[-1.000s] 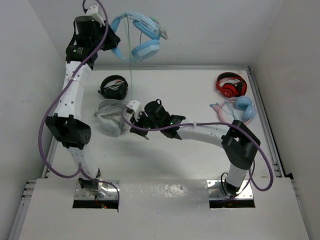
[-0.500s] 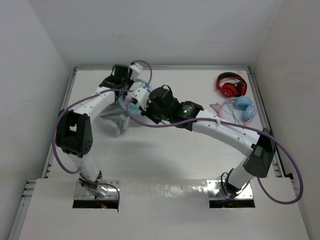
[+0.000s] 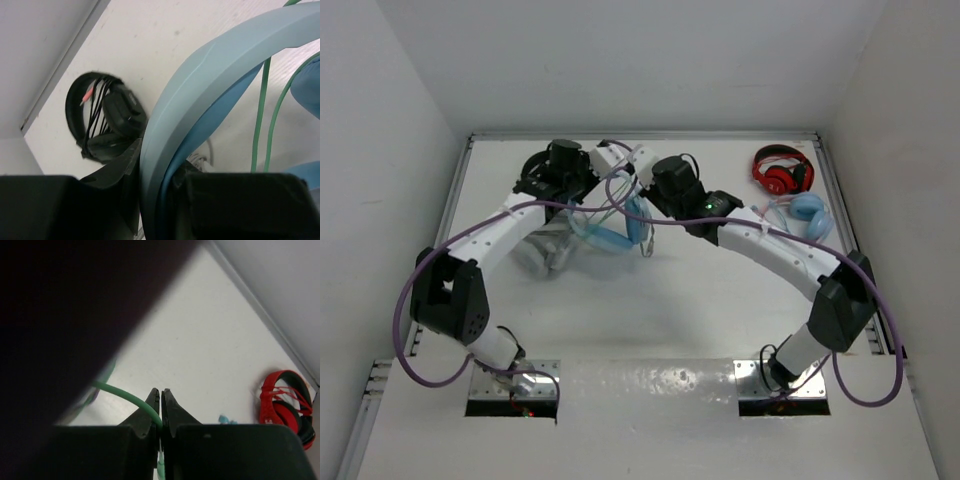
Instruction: Wrap the headphones
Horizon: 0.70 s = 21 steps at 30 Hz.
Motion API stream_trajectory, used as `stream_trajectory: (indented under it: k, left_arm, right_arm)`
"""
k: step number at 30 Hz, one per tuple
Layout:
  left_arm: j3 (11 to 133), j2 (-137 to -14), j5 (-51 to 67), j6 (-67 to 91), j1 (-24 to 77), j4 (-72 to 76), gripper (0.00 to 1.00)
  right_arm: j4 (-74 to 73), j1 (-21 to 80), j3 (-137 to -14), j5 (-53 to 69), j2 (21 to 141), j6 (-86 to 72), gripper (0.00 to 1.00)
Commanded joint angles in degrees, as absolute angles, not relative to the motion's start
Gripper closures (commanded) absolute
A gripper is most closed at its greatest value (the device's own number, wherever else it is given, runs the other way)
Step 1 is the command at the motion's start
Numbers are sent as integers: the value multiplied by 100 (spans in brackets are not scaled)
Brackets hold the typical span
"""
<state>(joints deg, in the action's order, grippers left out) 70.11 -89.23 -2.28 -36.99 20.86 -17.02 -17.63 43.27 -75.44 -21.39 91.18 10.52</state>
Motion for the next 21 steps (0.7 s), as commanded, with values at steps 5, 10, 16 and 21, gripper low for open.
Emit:
stream_trajectory:
  k: [5, 10, 16, 21]
  left_arm:
    - [7812, -8710, 1115, -3937, 2329, -2495, 100]
    - [8032, -8736, 1748, -3877, 2338, -2909, 100]
    - [8920, -8772, 2276, -3261, 2347, -3576, 100]
    - [9298, -8675, 2575, -2840, 2347, -4069, 100]
  right_arm:
    - [-510, 3534, -7611, -2067, 8763, 1090, 100]
    - [-300, 2980, -7621, -960, 8886, 661, 100]
    - [377, 2549, -7217, -19, 8755, 44, 100]
    - [1317, 2496, -6540, 745, 8517, -316, 95]
